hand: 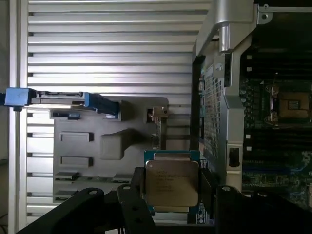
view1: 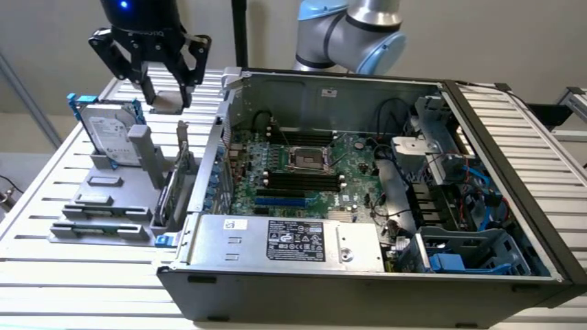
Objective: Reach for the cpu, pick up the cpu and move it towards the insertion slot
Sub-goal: 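Pick up the cpu and move it towards the insertion slot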
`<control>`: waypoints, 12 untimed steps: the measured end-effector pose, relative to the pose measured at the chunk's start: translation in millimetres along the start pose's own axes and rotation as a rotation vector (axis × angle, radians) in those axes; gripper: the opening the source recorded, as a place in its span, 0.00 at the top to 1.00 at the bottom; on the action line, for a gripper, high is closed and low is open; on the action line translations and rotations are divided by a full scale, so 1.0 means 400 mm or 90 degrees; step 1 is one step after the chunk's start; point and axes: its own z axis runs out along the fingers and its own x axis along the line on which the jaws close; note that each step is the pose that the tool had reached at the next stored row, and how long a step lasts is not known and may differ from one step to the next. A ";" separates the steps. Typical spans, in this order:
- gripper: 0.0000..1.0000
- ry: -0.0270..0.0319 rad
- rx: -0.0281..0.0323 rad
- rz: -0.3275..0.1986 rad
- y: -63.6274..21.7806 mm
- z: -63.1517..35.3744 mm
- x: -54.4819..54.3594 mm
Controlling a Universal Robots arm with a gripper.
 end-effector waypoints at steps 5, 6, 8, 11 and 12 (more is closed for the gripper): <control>0.45 0.0002 -0.0069 0.000 0.001 -0.014 -0.057; 0.45 0.0002 -0.0080 0.000 0.001 -0.016 -0.068; 0.45 0.0003 -0.0093 0.000 0.002 -0.019 -0.091; 0.45 0.0003 -0.0106 0.000 0.002 -0.021 -0.125; 0.45 0.0003 -0.0109 0.000 0.002 -0.022 -0.136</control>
